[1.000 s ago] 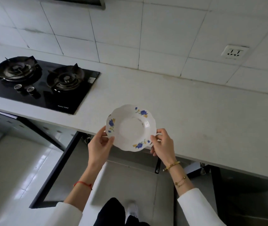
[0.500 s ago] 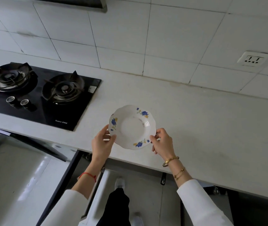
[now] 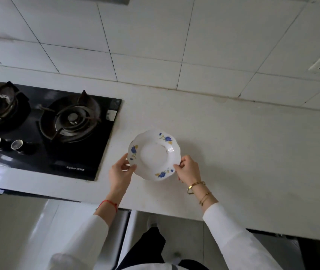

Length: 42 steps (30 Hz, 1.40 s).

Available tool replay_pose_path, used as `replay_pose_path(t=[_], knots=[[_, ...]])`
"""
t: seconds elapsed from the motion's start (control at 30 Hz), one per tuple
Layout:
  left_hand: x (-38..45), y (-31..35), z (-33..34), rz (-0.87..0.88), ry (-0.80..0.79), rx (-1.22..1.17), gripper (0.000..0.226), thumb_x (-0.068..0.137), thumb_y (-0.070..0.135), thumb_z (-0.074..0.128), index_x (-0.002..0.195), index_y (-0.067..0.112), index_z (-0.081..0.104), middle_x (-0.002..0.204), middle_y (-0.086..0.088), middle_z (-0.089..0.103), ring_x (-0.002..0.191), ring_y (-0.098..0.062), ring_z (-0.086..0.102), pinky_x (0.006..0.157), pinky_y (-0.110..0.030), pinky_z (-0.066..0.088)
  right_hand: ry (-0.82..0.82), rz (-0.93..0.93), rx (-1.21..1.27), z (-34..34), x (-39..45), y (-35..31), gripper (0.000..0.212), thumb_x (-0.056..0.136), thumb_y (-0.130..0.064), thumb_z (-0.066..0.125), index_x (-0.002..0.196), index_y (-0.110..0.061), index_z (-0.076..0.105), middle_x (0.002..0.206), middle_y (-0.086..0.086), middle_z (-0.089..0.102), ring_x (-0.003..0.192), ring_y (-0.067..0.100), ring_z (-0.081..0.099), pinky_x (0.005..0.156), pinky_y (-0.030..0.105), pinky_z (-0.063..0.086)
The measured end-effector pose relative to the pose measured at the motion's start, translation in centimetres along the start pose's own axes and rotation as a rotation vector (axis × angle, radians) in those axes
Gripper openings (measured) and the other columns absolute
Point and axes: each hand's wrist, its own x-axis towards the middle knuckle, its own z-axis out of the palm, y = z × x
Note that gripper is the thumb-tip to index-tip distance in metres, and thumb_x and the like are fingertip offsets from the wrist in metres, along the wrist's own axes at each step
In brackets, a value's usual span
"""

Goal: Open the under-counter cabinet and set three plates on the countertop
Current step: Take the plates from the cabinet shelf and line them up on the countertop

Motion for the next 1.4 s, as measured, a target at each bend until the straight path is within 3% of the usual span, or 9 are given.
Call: replay_pose_path(t=[0.17,0.43,0.6,0.7,0.77,0.93,1.17,1.3,1.4], knots=[[1.7,-1.1,-0.4,-0.033,-0.034,0.004,0.050,0.078,0.007,0.073,0.126,0.018,0.063,0.094,-0.007,0.074,0.076,-0.021,0.069,0.073,-0.028,0.053,-0.022,0.052,-0.028,1.6,1.0,-0.7,0.021,0.080,-0.019,0.067,0.078,-0.016,0.047,0.075,0.006,0.066,0.067,0.032,0.069,0.062,0.040,0.058],[2.7,-2.2,-0.7,-0.070,-0.058,-0.004,0.052,0.079,0.006,0.072,0.128,0.017,0.062,0.092,-0.003,0.073,0.069,-0.013,0.065,0.074,-0.027,0.053,-0.043,0.065,-0.084,2.9,1.5,-1.1,0.020,0.083,-0.020,0.066,0.080,-0.015,0.046,0.072,0.003,0.061,0.066,0.031,0.069,0.060,0.039,0.058],[2.6,-2.7,-0.8,-0.066,-0.070,-0.012,0.050,0.081,0.007,0.071,0.129,0.020,0.062,0.093,-0.002,0.072,0.070,-0.010,0.064,0.065,-0.017,0.048,-0.051,0.080,-0.098,3.4,1.3,-1.2,0.020,0.085,-0.019,0.065,0.081,-0.015,0.046,0.071,0.003,0.061,0.066,0.029,0.069,0.061,0.040,0.059],[2.5,-2.9,-0.9,-0.046,-0.074,0.004,0.049,0.081,0.008,0.070,0.128,0.022,0.062,0.090,0.003,0.071,0.068,-0.001,0.062,0.054,-0.003,0.040,-0.061,0.086,-0.101,3.6,1.1,-1.0,0.018,0.085,-0.019,0.064,0.086,-0.012,0.048,0.082,0.011,0.067,0.074,0.033,0.069,0.067,0.044,0.059],[2.5,-2.9,-0.9,-0.052,-0.078,0.015,0.050,0.082,0.009,0.070,0.129,0.022,0.061,0.091,0.005,0.070,0.069,0.000,0.061,0.053,-0.002,0.039,-0.069,0.097,-0.105,3.7,1.0,-0.9,0.019,0.086,-0.020,0.064,0.091,-0.009,0.050,0.087,0.013,0.068,0.076,0.033,0.068,0.069,0.046,0.059],[2.6,-3.1,-0.8,-0.062,-0.092,0.038,0.055,0.084,0.012,0.070,0.136,0.019,0.054,0.106,-0.002,0.071,0.078,-0.013,0.064,0.059,-0.010,0.042,-0.078,0.101,-0.104,3.8,0.7,-1.1,0.022,0.088,-0.023,0.063,0.098,-0.007,0.052,0.091,0.012,0.068,0.078,0.032,0.069,0.071,0.046,0.060],[2.0,-3.1,-1.4,-0.040,-0.096,0.132,0.064,0.089,0.026,0.065,0.146,0.014,0.038,0.121,-0.005,0.063,0.089,-0.017,0.061,0.075,-0.039,0.057,-0.006,0.057,-0.194,2.7,-0.5,-0.1,0.036,0.094,-0.035,0.054,0.120,-0.009,0.054,0.110,0.008,0.069,0.099,0.026,0.065,0.077,0.031,0.050],[0.8,-2.8,-1.8,0.065,-0.052,0.217,0.058,0.092,0.031,0.059,0.144,0.011,0.041,0.128,-0.007,0.058,0.107,-0.021,0.057,0.088,-0.034,0.049,0.014,-0.005,-0.171,1.8,-1.9,1.0,0.042,0.097,-0.030,0.050,0.131,-0.006,0.048,0.123,0.013,0.060,0.119,0.028,0.051,0.094,0.035,0.045],[-0.6,-1.9,-1.8,0.141,-0.015,0.259,0.050,0.093,0.030,0.057,0.138,0.011,0.048,0.132,-0.009,0.056,0.116,-0.026,0.054,0.096,-0.041,0.048,0.055,-0.058,-0.189,0.9,-3.2,1.7,0.043,0.097,-0.028,0.049,0.135,-0.006,0.046,0.131,0.015,0.056,0.127,0.030,0.041,0.100,0.038,0.042]])
